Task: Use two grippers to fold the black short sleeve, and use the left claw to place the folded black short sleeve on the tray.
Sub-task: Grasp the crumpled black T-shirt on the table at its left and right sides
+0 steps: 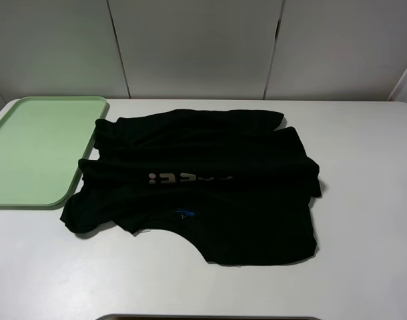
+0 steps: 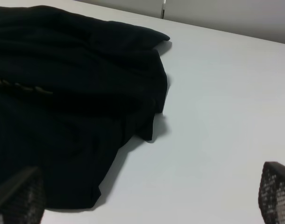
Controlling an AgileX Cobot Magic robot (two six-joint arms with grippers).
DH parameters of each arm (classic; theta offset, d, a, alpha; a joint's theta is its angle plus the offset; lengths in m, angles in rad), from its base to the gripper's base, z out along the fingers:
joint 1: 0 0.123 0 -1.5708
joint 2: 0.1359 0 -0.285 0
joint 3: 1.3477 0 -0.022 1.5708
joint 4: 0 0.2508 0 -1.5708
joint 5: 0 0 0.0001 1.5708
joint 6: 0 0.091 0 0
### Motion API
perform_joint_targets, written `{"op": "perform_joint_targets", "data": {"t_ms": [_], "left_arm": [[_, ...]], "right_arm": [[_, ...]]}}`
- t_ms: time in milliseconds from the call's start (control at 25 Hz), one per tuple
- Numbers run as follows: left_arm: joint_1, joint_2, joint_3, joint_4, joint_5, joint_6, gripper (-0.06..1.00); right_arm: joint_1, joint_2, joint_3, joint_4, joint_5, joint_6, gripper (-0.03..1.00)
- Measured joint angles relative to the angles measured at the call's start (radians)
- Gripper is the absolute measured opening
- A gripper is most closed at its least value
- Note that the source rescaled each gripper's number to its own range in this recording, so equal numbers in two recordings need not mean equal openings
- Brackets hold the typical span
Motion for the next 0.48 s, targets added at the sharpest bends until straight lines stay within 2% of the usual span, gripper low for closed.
{"op": "perform_joint_targets", "data": {"t_ms": [480], "left_arm": [[0.0, 0.0, 0.0, 0.0, 0.0, 0.0, 1.0]], "right_arm": [[0.0, 0.0, 0.0, 0.0, 0.0, 0.0, 1.0]]}}
